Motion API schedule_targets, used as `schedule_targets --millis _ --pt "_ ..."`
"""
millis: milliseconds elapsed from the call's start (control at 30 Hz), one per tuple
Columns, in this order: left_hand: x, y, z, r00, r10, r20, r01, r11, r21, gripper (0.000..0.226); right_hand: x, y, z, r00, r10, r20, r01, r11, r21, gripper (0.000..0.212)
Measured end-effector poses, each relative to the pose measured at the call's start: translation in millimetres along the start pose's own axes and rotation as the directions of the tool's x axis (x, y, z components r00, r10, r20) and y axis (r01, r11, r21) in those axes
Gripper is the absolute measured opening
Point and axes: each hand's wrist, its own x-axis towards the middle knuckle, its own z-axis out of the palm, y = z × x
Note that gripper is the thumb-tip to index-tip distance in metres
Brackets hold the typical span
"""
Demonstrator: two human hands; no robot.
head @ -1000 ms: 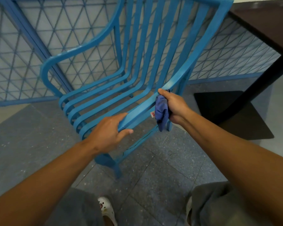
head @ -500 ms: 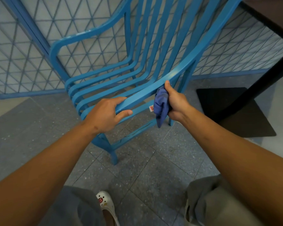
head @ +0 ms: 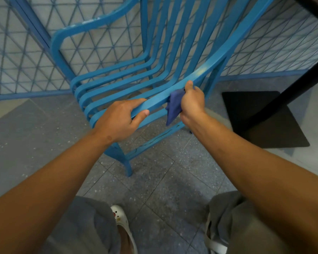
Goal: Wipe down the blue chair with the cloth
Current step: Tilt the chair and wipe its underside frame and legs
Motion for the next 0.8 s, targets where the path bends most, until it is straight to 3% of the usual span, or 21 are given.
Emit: schedule_targets --millis 233,367,500,633,800 --pt "-1 -4 4 0.999 0.031 -0.031 -0.031 0.999 0.023 0.045 -28 6 -2 0.997 -0.066 0.045 0.073 0.982 -0.174 0.03" --pt "-3 -8 6 0.997 0.027 -0.065 -0.027 1.0 0.006 0.048 -44 -3 -13 0.943 -0.289 0.165 0.326 0.904 -0.277 0.02" --pt "-6 -12 6 0.995 0.031 -0.093 -0.033 0.999 -0.022 0.048 -30 -30 -17 0.757 -0.625 0.192 0.634 0.631 -0.447 0.013" --pt "-5 -12 7 0.992 0.039 -0.121 -0.044 0.998 -0.043 0.045 -30 -10 -12 0.728 -0.573 0.377 0.646 0.389 -0.657 0.027" --pt "-9 -9 7 0.982 0.052 -0.181 -0.065 0.995 -0.07 0.039 -52 2 -13 0.535 -0.555 0.637 0.811 0.126 -0.572 0.028"
